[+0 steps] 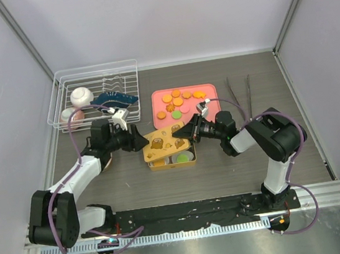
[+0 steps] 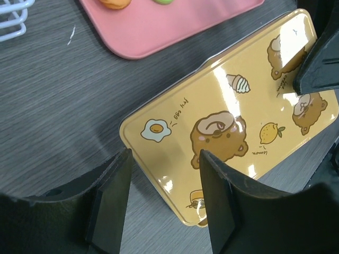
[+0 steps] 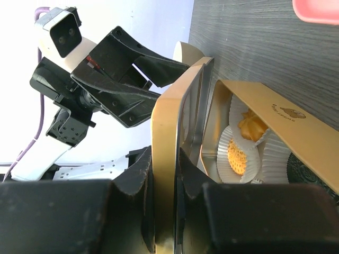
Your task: Pack the cookies
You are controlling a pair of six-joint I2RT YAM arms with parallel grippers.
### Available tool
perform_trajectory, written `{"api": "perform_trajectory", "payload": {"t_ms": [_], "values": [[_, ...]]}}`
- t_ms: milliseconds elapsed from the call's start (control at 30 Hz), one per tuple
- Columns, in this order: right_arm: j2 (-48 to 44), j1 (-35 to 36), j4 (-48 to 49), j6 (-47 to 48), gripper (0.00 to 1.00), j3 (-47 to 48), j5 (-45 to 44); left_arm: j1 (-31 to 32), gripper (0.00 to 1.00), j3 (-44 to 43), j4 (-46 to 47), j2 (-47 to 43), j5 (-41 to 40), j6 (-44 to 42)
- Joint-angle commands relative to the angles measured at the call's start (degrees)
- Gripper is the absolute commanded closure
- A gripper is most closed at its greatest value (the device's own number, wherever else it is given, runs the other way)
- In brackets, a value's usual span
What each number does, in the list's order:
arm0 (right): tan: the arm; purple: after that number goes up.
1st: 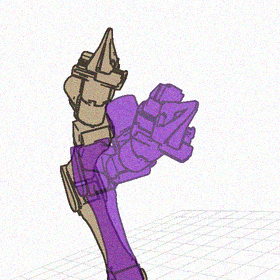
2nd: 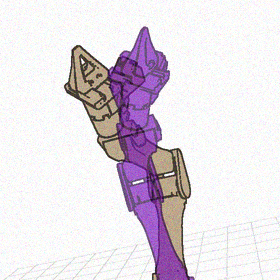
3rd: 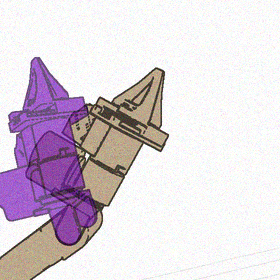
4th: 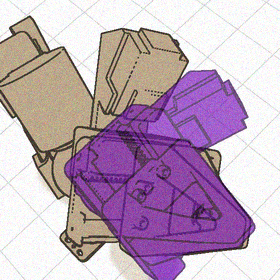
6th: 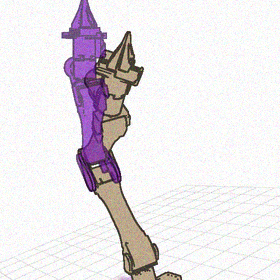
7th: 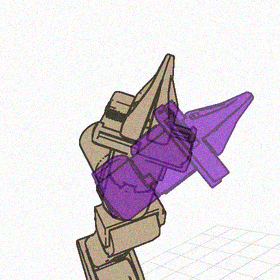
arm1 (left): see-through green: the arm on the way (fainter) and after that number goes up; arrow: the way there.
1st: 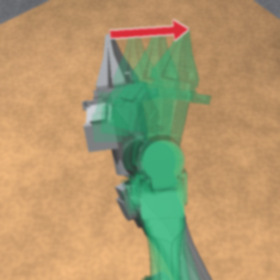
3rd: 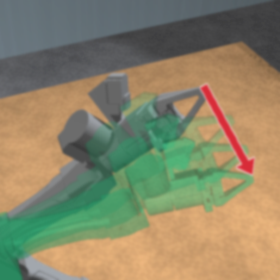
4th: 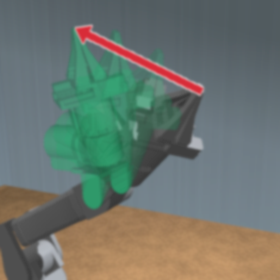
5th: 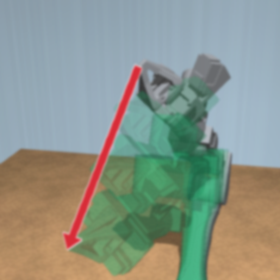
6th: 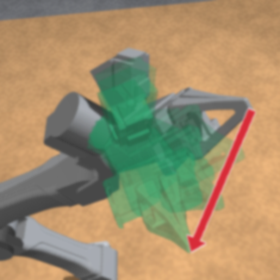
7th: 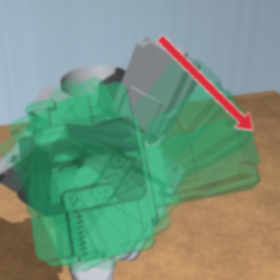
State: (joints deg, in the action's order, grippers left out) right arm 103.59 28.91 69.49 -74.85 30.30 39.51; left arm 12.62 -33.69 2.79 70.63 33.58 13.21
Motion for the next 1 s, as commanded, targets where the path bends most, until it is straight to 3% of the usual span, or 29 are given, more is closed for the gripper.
{"api": "perform_trajectory", "payload": {"t_ms": [0, 967], "values": [[-0.4, 0.4, 1.4, 1.9, 0.99, 0.0, -1.7, -0.1, 0.43, -2.3, -1.8, -1.5, -1.2, -2.0], [-7.7, 0.3, -11.7, 9.5, 0.98, -1.2, -4.5, 0.1, 0.38, -2.2, -2.1, 2.9, 3.1, -3.7]]}}
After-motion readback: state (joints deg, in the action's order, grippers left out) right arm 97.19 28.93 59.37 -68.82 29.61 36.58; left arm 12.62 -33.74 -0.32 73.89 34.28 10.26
